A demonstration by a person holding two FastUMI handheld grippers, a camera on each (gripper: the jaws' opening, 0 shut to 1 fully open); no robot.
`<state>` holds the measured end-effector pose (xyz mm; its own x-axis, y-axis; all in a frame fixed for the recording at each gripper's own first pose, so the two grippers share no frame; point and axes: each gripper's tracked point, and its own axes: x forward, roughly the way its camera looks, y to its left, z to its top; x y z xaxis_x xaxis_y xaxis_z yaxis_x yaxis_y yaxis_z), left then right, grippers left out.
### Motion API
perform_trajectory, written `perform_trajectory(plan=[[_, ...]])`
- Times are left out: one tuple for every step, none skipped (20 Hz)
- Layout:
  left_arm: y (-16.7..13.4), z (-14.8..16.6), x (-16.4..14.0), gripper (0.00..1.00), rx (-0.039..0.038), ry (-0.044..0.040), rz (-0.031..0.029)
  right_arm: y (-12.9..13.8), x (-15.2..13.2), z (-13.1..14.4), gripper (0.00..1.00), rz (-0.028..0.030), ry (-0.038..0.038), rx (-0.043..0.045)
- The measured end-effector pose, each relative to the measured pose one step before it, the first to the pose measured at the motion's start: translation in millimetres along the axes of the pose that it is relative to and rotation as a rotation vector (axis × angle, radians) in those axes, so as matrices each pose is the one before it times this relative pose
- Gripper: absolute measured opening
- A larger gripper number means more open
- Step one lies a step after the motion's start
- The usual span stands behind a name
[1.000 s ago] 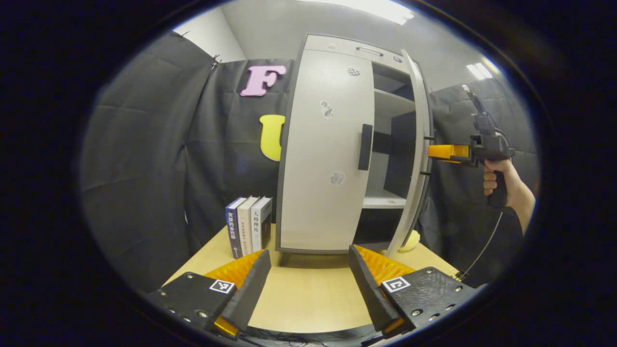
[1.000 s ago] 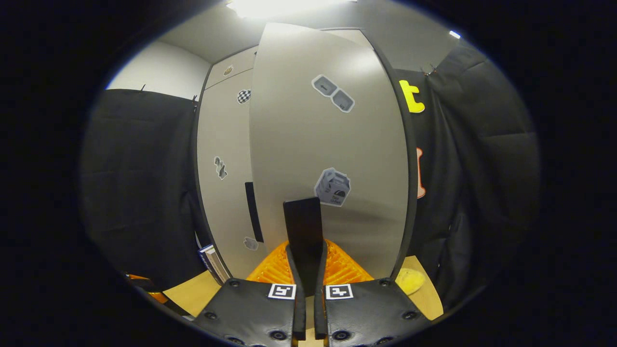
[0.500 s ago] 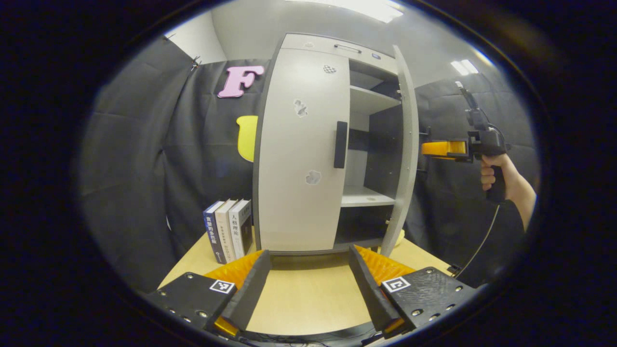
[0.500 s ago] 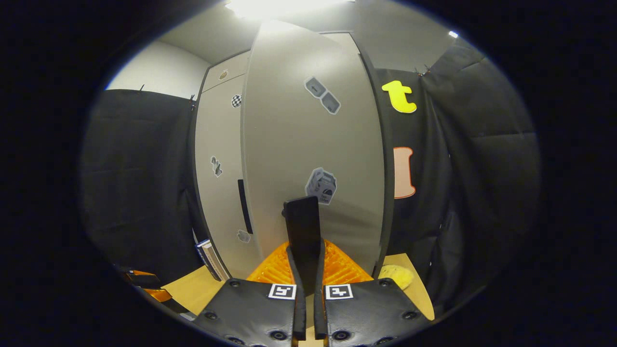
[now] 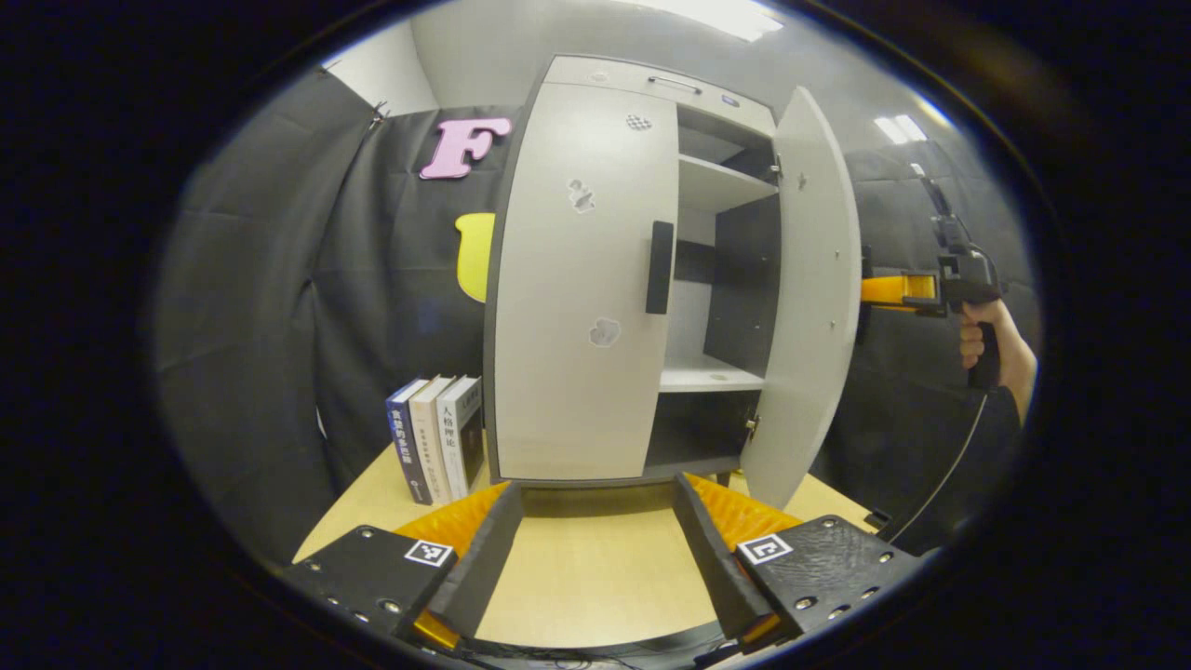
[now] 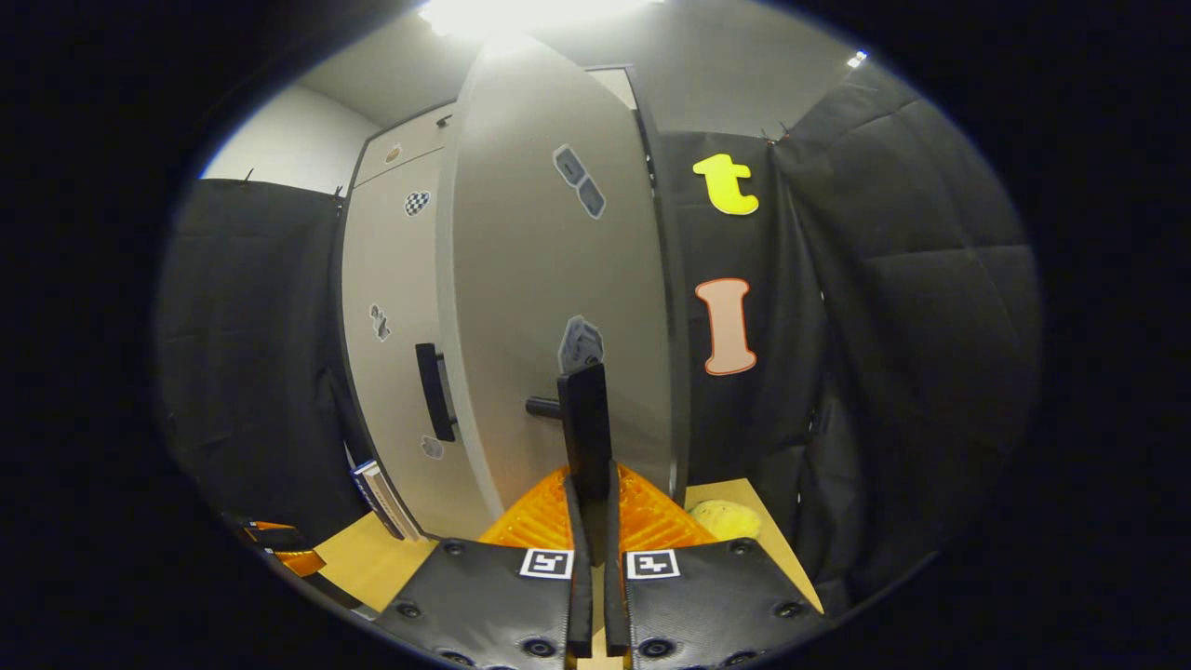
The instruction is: Open the right door of the double-door shoe cabinet with the right hand, and open the left door with the left hand.
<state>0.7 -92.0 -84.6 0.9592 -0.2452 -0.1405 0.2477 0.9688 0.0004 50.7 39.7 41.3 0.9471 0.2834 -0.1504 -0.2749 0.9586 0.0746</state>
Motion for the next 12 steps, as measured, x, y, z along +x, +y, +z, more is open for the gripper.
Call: perform_trajectory(plan=[[-0.78,0.25,-0.38,0.95,-0.01252,-0.00610,0.00174,-5.68,-2.07,-5.69,0.07,-0.01373,0.02018,0.01078],[0.69,-2.13,-2.28,0.95,-0.00594,-0.00169,0.00293,-3.69,-3.24,-2.14,0.07,-0.01445,0.00691,0.01335],[0.25,-1.83,-0.62,0.95,0.00251,0.00373,0.00130,-3.18,-0.57,1.74,0.07,-0.00897,-0.00594,0.00549],[1.51,-2.37,-1.40,0.95,0.00881,0.00411,0.00742,-4.63,0.51,2.51,0.06,-0.01245,0.00153,0.00168],[2.93,-1.04,-1.55,0.95,0.00913,0.00242,0.00791,-5.01,0.81,-1.29,0.06,-0.02053,0.00049,-0.00186],[1.91,-1.26,-1.14,0.95,0.00548,0.00288,0.00488,-6.71,0.41,-0.01,0.06,-0.02862,-0.00405,-0.00879],[1.11,-0.47,0.21,0.95,0.00135,0.00376,0.00222,-10.17,-0.58,0.65,0.04,-0.03053,-0.00716,-0.01018],[0.23,-0.56,-0.84,0.95,0.00057,0.00248,0.00173,-9.85,0.87,1.58,0.04,-0.02768,-0.00740,-0.00532],[0.51,0.76,-0.87,0.95,0.00064,0.00017,0.00076,-4.37,1.62,2.28,0.04,0.00120,-0.00381,0.01666],[0.46,-0.38,0.24,0.95,0.00069,0.00138,0.00101,6.22,-0.42,-0.09,0.03,0.02752,0.00216,0.03635],[0.73,0.61,0.82,0.95,0.00049,0.00096,0.00126,3.73,-0.53,-0.34,0.04,0.00952,-0.00419,0.02574],[-1.74,0.73,1.55,0.95,-0.00056,-0.00064,-0.00032,-0.65,-0.23,0.40,0.05,0.00183,-0.00422,0.01406]])
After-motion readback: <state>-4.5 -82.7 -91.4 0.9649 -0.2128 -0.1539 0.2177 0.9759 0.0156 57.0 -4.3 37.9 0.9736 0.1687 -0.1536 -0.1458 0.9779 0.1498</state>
